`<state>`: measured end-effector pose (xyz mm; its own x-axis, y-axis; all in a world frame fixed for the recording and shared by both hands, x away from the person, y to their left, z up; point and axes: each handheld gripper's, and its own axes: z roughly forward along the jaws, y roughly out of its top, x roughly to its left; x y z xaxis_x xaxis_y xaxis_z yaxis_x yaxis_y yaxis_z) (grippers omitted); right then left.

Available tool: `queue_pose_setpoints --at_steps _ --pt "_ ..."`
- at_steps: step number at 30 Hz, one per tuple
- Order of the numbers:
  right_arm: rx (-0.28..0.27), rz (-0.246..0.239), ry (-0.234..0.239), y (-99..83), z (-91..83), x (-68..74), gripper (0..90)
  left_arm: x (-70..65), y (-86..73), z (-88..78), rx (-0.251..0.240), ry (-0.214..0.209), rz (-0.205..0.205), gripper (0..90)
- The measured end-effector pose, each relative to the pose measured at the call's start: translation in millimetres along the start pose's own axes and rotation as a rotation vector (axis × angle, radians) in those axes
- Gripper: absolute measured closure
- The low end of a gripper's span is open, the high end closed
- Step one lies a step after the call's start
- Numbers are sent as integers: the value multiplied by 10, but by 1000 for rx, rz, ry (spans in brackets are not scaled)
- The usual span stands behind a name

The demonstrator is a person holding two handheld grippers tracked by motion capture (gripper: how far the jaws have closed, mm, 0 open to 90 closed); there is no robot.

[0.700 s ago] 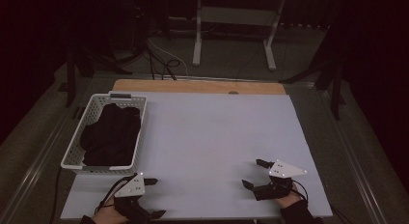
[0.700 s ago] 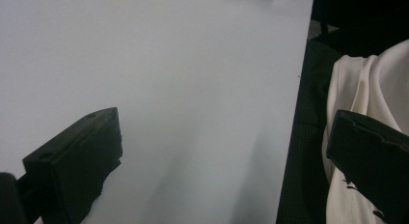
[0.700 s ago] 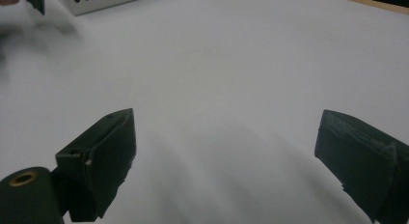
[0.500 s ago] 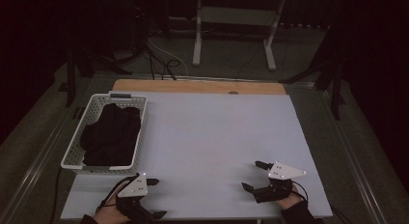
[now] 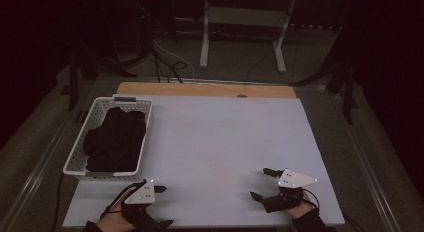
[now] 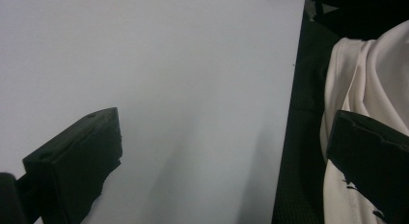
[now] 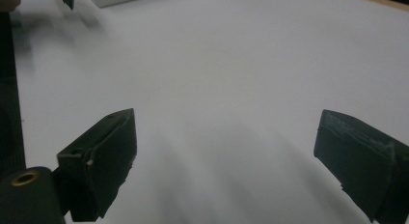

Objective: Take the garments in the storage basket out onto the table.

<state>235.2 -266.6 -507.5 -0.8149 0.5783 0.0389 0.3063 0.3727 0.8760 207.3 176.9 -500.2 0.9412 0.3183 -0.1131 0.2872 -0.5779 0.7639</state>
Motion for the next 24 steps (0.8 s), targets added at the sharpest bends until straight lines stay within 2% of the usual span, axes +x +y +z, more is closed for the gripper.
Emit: queue_pose_setpoints --at_steps 9,10,12,16,24 --pt "-12 -6 5 35 -2 32 83 -15 45 -17 20 -33 -4 0" --pt "-18 -3 7 43 -6 35 83 -25 74 -17 33 -51 -6 0" --pt "-21 0 4 46 -14 34 83 -39 89 -17 45 -41 4 0" --pt "-31 -13 -11 63 -31 47 97 -56 132 -38 51 -52 15 0" --pt "-41 -7 -19 69 -44 36 96 -52 250 -138 49 -46 36 0"
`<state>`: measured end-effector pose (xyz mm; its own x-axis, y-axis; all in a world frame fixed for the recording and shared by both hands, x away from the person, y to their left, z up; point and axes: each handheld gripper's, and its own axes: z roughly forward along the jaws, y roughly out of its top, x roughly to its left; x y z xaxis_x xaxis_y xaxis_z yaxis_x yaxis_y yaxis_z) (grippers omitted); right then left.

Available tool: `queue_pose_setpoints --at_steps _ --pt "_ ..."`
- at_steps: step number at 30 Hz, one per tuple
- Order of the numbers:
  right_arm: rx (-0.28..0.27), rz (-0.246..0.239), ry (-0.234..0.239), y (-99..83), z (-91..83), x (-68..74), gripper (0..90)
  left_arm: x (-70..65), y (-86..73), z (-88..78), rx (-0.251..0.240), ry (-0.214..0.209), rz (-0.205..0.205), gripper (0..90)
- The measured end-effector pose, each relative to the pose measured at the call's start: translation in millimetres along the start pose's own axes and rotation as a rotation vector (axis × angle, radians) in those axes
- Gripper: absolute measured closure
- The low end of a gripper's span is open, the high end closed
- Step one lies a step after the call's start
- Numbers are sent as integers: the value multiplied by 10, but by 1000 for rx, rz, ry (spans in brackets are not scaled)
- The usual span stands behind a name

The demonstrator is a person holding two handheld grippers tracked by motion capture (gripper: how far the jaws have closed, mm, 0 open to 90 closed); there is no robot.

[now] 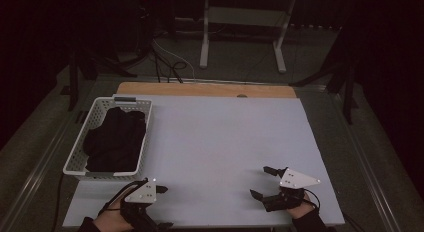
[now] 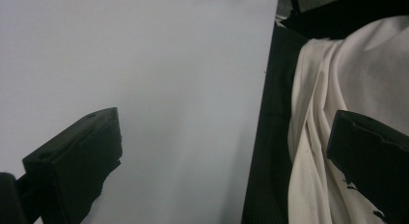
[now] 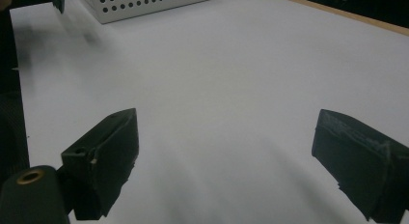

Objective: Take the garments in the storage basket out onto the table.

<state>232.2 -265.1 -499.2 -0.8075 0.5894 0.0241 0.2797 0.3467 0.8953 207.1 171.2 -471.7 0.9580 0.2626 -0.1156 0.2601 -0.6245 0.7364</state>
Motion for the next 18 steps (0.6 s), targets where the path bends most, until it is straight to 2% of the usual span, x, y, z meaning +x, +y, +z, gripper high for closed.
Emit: queue_pose_setpoints --at_steps 5,12,18 --pt "-6 11 12 8 -2 0 96 14 54 -67 -8 3 6 0" --pt "-7 7 13 20 -5 16 96 31 146 -165 9 18 33 0" --pt "-12 6 9 25 -21 17 96 33 226 -265 -1 30 53 0"
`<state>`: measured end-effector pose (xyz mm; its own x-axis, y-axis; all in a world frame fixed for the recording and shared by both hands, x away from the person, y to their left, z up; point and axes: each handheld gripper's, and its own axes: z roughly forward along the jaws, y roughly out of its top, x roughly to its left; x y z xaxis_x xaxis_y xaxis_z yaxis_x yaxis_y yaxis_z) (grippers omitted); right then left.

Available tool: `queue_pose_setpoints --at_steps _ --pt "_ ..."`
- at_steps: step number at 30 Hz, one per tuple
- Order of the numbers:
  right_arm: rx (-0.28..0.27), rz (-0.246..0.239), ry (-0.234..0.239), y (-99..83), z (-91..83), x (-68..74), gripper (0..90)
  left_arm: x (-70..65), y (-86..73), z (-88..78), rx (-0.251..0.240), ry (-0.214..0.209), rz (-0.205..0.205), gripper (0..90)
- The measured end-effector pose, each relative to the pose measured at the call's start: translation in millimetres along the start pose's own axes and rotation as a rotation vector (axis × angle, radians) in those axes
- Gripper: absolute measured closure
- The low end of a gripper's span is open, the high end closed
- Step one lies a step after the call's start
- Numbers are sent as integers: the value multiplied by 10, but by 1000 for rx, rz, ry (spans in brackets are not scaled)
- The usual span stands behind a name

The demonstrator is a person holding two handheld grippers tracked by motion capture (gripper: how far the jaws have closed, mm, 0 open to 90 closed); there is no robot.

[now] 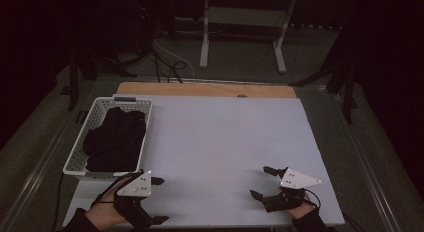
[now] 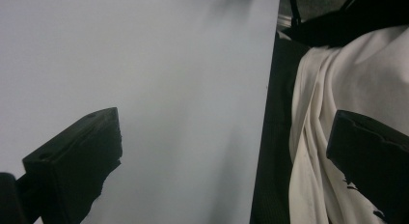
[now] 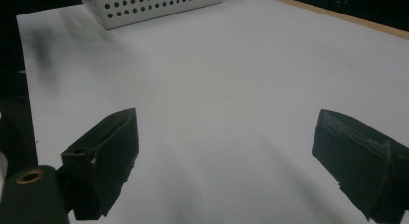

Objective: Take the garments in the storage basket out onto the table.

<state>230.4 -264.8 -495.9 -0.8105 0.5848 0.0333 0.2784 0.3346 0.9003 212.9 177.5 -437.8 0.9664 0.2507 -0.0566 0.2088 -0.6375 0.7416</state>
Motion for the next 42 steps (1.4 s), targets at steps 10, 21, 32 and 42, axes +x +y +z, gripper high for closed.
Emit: queue_pose_setpoints --at_steps 10,21,32,42 --pt "0 -10 4 9 1 14 96 64 124 -184 16 41 28 0" --pt "-5 -6 5 12 0 18 95 159 211 -374 -5 76 29 0" --pt "-12 -3 5 21 -4 19 96 266 263 -578 -20 125 15 0" --pt "-6 -4 8 23 8 27 96 411 272 -794 -34 185 -8 0"
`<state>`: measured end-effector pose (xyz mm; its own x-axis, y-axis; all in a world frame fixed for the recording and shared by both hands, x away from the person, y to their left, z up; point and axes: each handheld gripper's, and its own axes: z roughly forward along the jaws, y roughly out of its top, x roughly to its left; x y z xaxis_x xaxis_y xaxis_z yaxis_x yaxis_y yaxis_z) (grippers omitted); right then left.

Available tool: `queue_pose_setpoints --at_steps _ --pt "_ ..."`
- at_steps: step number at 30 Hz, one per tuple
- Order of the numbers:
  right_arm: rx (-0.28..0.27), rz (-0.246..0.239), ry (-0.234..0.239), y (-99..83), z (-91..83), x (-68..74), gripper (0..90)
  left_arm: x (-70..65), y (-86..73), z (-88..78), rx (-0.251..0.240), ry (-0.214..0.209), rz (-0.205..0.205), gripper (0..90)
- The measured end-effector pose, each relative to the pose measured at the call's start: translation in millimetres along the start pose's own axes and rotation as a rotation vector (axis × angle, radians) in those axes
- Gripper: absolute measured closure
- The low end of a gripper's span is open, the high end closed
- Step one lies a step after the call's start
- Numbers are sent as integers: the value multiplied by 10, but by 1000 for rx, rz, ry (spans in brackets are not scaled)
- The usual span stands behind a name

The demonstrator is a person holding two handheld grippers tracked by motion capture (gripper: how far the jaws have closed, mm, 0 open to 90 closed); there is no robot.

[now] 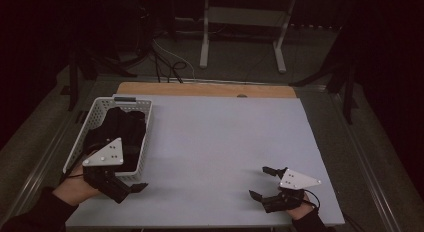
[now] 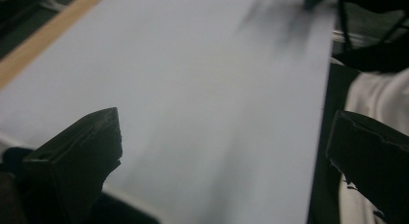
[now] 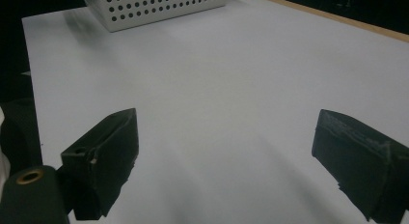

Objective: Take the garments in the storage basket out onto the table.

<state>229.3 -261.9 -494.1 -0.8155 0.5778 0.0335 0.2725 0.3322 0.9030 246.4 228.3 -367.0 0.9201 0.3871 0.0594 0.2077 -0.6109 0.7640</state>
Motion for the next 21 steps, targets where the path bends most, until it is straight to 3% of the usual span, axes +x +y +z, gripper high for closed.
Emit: queue_pose_setpoints --at_steps 10,14,19,21 --pt "-1 -4 -4 6 10 8 96 299 -10 -173 -12 86 -43 0" --pt "0 5 0 4 16 9 96 410 -54 -139 10 106 -68 0" --pt "10 -4 9 -1 26 17 96 661 -225 -80 47 148 -130 0" --pt "12 -5 8 -2 27 16 96 691 -253 -68 54 158 -140 0"
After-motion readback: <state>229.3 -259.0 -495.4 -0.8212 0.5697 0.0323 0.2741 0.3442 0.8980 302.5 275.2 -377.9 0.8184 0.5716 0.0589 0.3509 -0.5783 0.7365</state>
